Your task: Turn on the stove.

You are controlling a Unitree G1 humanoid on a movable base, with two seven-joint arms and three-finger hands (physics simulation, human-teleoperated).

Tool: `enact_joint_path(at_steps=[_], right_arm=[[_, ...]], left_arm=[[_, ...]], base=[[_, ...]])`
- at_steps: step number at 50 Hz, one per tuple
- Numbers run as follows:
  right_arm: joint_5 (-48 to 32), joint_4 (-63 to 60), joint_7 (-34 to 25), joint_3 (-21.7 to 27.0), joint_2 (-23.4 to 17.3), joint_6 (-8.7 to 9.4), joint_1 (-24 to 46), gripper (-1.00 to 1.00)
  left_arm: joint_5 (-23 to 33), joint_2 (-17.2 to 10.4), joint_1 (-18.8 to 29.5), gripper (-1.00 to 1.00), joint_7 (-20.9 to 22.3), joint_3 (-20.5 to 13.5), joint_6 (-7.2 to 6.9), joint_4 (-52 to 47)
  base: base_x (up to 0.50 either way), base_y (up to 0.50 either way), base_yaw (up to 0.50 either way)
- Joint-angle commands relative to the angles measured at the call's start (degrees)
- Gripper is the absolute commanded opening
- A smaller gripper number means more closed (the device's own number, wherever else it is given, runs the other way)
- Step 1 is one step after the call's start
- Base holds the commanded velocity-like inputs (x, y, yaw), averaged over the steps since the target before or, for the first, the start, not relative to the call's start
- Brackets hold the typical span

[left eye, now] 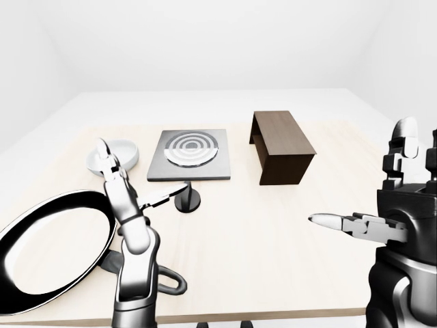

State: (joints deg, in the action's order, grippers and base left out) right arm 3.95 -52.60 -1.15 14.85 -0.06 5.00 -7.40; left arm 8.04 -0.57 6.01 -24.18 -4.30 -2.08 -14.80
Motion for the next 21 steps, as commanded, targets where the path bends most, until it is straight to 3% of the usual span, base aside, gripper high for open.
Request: enact_joint_path(at_steps=[1,10,21], right_arm=[[0.0,1.8,-0.6,-1.4,0.5,0.0,0.0,1.0],[0.0,1.7,-0.5,-1.5,0.5,0.0,0.0,1.0],[-0.1,2.2,-0.5,-1.7,0.5,0.0,0.0,1.0]], left_arm=[[0.6,0.4,-1.7,1.0,0.2,-0.1,-1.99,-6.3],[0.1,0.4,-1.7,1.0,0.4,-0.3,-2.89,-7.3],[-0.2,0.4,-1.8,1.0,0.4,-0.4,-2.92,-7.4]], base=[[0.0,0.0,0.0],[0.0,0.0,0.0],[0.0,0.0,0.0]])
